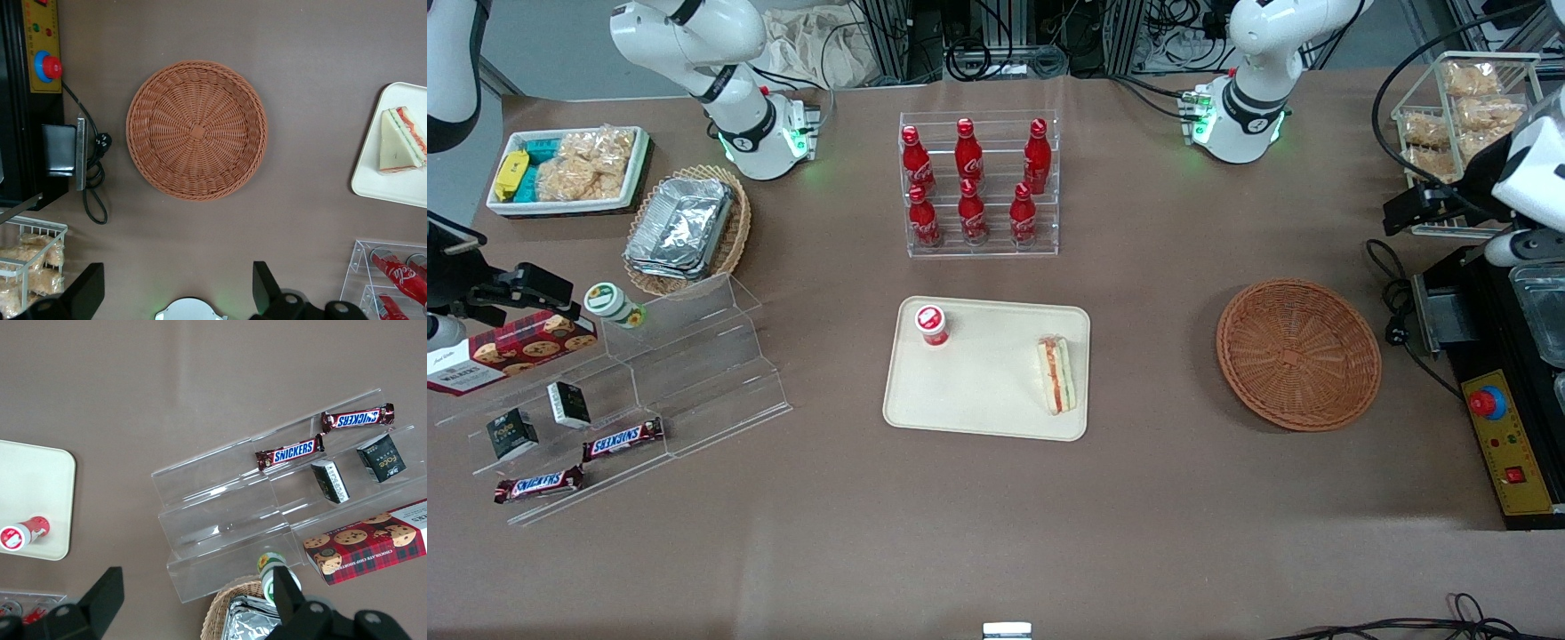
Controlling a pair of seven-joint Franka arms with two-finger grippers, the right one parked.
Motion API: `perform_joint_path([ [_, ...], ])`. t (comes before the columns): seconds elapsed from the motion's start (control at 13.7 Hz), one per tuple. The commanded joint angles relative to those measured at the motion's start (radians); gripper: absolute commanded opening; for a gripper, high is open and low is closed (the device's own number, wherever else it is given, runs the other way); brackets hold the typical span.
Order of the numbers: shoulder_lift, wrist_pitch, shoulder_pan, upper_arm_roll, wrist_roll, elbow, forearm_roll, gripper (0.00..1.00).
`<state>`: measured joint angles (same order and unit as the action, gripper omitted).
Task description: Place sandwich from basket to tray
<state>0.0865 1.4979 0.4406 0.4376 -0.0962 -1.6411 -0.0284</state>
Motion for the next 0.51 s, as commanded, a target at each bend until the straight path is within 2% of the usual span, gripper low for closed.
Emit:
perform_joint_path([
  [0.0,0.019,-0.024,0.024,0.009,0.024,0.012,-0.021,1.0],
  [0.44,-0.004,-0.019,0.021,-0.01,0.039,0.044,-0.018,1.0],
])
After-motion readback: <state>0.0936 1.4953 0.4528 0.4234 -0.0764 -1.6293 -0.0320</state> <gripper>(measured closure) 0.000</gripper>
